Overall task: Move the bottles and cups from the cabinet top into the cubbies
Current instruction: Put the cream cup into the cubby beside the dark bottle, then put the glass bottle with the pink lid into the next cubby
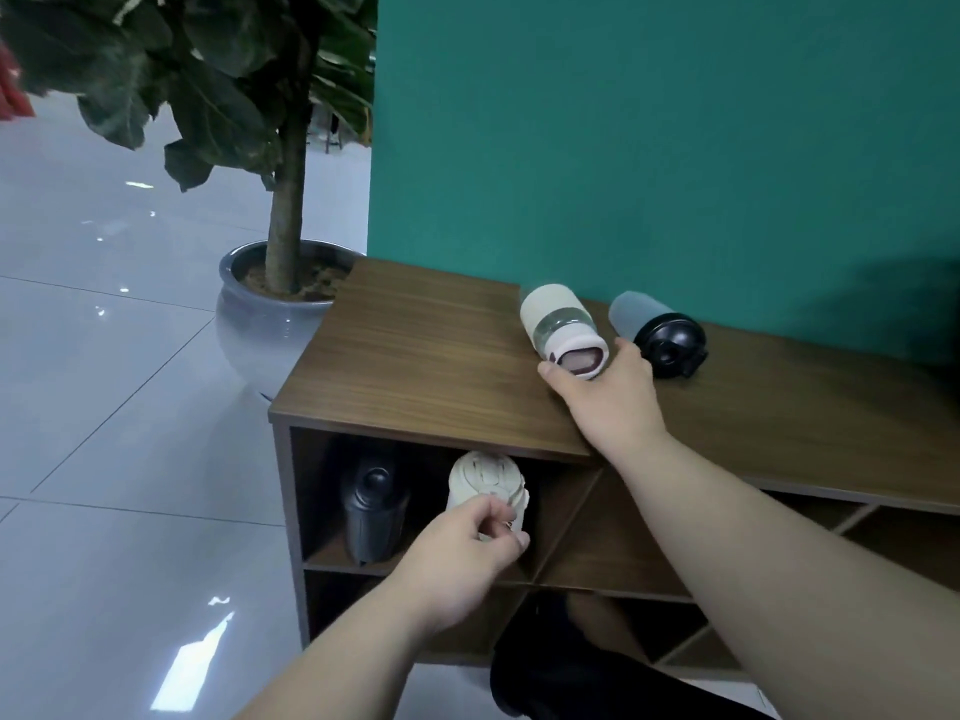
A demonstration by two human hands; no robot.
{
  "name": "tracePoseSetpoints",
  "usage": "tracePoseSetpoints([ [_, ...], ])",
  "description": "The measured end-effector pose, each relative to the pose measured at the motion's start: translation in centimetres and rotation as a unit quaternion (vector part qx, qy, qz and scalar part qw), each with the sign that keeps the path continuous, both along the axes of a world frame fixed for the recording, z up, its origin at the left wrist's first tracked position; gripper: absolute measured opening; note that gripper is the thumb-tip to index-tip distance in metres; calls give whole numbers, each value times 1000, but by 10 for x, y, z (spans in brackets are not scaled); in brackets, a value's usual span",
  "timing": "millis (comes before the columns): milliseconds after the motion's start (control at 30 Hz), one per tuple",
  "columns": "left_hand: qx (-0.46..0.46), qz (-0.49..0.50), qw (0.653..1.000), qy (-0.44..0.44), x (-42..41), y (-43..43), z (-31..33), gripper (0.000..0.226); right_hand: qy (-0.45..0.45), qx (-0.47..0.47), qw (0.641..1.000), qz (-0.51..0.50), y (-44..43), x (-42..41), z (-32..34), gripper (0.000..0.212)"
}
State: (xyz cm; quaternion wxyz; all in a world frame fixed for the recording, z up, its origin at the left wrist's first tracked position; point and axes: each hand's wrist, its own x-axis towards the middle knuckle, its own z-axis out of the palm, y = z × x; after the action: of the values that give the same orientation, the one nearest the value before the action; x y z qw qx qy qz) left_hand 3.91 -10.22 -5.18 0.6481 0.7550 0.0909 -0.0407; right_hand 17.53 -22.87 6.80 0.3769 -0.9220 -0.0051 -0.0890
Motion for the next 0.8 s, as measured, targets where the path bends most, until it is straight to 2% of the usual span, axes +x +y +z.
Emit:
tracePoseSetpoints([
  [100,19,-25,999,-7,9,-3,-6,9,25,17,999,-45,17,23,-2,111],
  [233,34,-57,998,-2,19,-8,-9,12,29,44,996,-70,23,40,-5,80],
  [400,42,-76,996,9,30,-18,-18,7,5,118,992,-46,-1,14,3,63],
  [500,-16,-72,997,26,35,-30,-24,12,-35,198,979,1,-34,-26,7,48],
  [633,-106,-119,983,93,38,-45,-39,23,-56,312,941,121,-93,-77,3,60],
  [733,-120,-180,966,141,36,-52,-57,47,-35,310,934,172,-140,-94,-12,74],
  [800,-112,-246,952,142,34,-57,-66,62,0,288,940,185,-164,-96,-27,78],
])
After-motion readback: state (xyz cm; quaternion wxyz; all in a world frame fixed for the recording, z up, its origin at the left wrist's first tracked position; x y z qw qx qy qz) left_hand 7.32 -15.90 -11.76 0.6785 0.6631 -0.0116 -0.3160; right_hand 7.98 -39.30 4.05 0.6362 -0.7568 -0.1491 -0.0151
